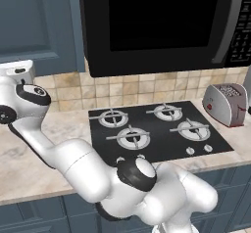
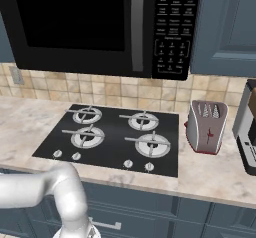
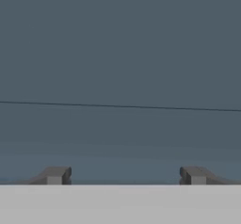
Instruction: Close all open cabinet doors.
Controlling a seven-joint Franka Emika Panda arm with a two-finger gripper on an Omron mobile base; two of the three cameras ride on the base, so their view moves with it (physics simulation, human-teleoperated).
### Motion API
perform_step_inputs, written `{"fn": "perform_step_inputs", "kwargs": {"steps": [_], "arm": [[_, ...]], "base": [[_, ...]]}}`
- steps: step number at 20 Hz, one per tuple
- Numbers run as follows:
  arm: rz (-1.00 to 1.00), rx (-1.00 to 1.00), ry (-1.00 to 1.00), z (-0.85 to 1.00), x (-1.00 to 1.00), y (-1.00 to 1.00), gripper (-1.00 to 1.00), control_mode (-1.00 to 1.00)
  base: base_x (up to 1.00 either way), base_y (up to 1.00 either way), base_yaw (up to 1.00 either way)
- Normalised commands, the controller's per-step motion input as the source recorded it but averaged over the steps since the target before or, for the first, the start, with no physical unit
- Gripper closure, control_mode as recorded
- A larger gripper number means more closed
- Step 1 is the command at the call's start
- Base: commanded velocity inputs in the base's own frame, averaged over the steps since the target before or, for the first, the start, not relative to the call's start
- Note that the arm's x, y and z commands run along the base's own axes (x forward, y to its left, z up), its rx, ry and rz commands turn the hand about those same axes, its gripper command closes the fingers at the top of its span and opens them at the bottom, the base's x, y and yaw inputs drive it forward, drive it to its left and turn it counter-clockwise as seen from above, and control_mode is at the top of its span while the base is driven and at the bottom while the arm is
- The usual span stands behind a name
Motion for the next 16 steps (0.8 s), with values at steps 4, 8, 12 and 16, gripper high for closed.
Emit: {"fn": "perform_step_inputs", "kwargs": {"steps": [4, 8, 12, 16], "arm": [[-0.09, 0.0, -0.03, 0.0, 0.27, 0.0, -1.0, -1.0], [-0.07, 0.0, 0.0, 0.0, 0.23, 0.0, -1.0, -1.0], [-0.07, 0.0, 0.0, 0.0, 0.27, 0.0, -1.0, -1.0], [-0.07, 0.0, 0.0, 0.0, 0.29, 0.0, -1.0, -1.0]], "base": [[0.0, 0.0, 0.0], [0.0, 0.0, 0.0], [0.0, 0.0, 0.0], [0.0, 0.0, 0.0]]}}
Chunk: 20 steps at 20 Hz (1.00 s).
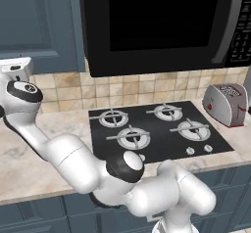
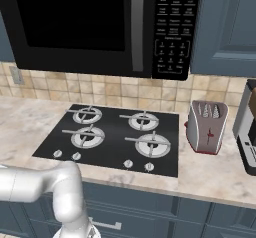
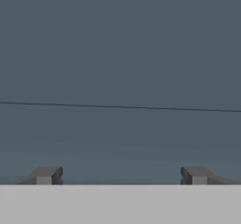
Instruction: Close all open cabinet doors.
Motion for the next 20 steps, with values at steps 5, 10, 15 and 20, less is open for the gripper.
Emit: {"fn": "perform_step_inputs", "kwargs": {"steps": [5, 10, 15, 20], "arm": [[-0.08, 0.0, 0.0, 0.0, 0.31, 0.0, -1.0, -1.0], [-0.07, 0.0, 0.0, 0.0, 0.21, 0.0, -1.0, -1.0], [-0.02, 0.0, 0.0, 0.0, -0.15, -0.07, -1.0, -1.0], [0.0, 0.0, 0.02, 0.0, -0.73, -0.41, -1.0, -1.0]], "base": [[0.0, 0.0, 0.0], [0.0, 0.0, 0.0], [0.0, 0.0, 0.0], [0.0, 0.0, 0.0]]}}
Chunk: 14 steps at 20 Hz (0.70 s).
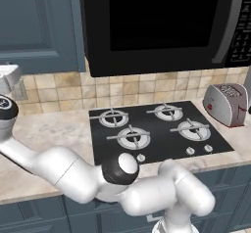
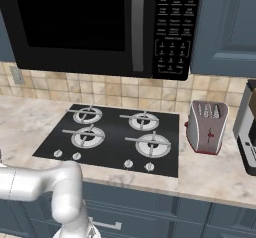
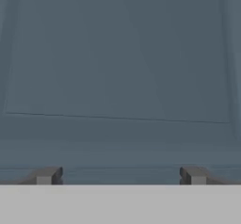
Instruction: Close all open cabinet doors.
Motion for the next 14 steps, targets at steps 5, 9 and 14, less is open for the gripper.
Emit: {"fn": "perform_step_inputs", "kwargs": {"steps": [5, 9, 14], "arm": [[0.0, 0.0, 0.07, 0.0, -0.68, -0.67, -1.0, -1.0], [0.0, 0.0, 0.12, 0.01, -0.59, -0.9, -1.0, -1.0], [0.0, 0.0, 0.15, 0.05, -0.45, -1.0, -1.0, -1.0]], "base": [[0.0, 0.0, 0.0], [0.0, 0.0, 0.0], [0.0, 0.0, 0.0]]}}
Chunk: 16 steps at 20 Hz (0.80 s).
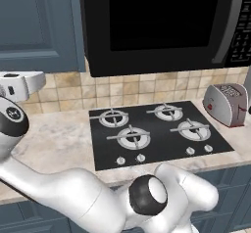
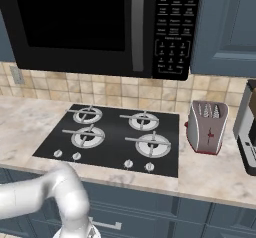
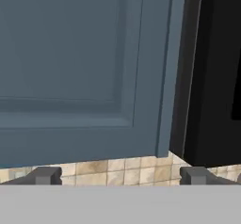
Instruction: Close all open cabinet doors.
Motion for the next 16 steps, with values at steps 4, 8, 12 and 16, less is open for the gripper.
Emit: {"fn": "perform_step_inputs", "kwargs": {"steps": [4, 8, 12, 16], "arm": [[0.0, 0.0, 0.14, 0.03, -0.38, -1.0, -1.0, -1.0], [0.0, 0.02, 0.13, 0.01, -0.38, -1.0, -1.0, -1.0], [0.0, 0.01, 0.14, 0.01, -0.39, -1.0, -1.0, -1.0], [0.0, 0.01, 0.13, 0.0, -0.36, -1.0, -1.0, -1.0]], "base": [[0.0, 0.0, 0.0], [0.0, 0.0, 0.0], [0.0, 0.0, 0.0], [0.0, 0.0, 0.0]]}}
